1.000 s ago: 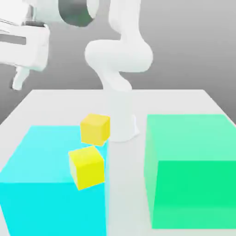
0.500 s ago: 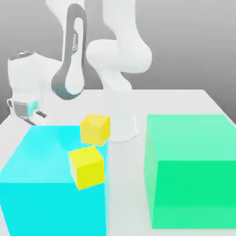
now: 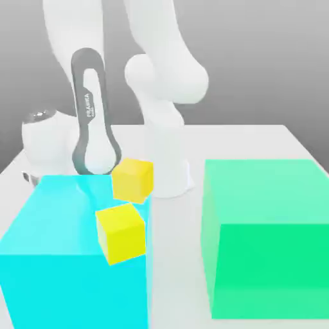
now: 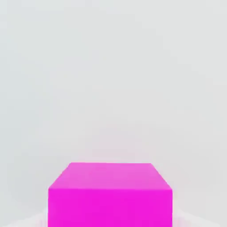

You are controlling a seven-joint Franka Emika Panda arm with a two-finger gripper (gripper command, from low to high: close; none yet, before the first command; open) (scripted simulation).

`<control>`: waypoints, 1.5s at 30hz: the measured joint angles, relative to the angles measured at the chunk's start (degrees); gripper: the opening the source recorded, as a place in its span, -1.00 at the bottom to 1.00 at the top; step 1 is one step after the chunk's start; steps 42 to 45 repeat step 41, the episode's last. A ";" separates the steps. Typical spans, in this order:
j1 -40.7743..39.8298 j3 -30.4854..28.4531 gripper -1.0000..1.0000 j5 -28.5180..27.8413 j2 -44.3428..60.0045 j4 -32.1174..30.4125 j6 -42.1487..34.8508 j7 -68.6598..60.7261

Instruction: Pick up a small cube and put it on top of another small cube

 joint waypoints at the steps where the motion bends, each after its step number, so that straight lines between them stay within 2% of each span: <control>1: 1.53 -2.07 -1.00 -2.24 -1.89 -0.46 -1.45 1.73; 3: 3.46 -5.46 -1.00 -7.95 -5.96 -1.42 -4.50 5.91; 6: 2.33 -6.83 -1.00 -15.95 -11.99 -2.27 -9.24 11.33; 9: 0.78 -7.69 -1.00 -20.02 -15.83 0.16 -13.27 12.44; 12: 0.04 -8.52 -1.00 -21.59 -19.12 3.36 -17.08 11.47; 16: 1.99 -6.00 -1.00 -20.71 -23.98 7.63 -25.10 14.62; 31: 15.73 14.47 -1.00 -10.17 -42.52 21.34 -61.22 40.68; 33: 16.90 17.19 -1.00 -9.58 -42.67 20.70 -62.03 44.08; 37: 17.20 19.22 -1.00 -8.97 -39.79 15.18 -54.17 45.34; 38: 17.17 19.44 1.00 -8.88 -39.34 14.35 -52.91 45.36; 45: 17.17 19.44 1.00 -8.87 -39.34 14.35 -52.91 45.35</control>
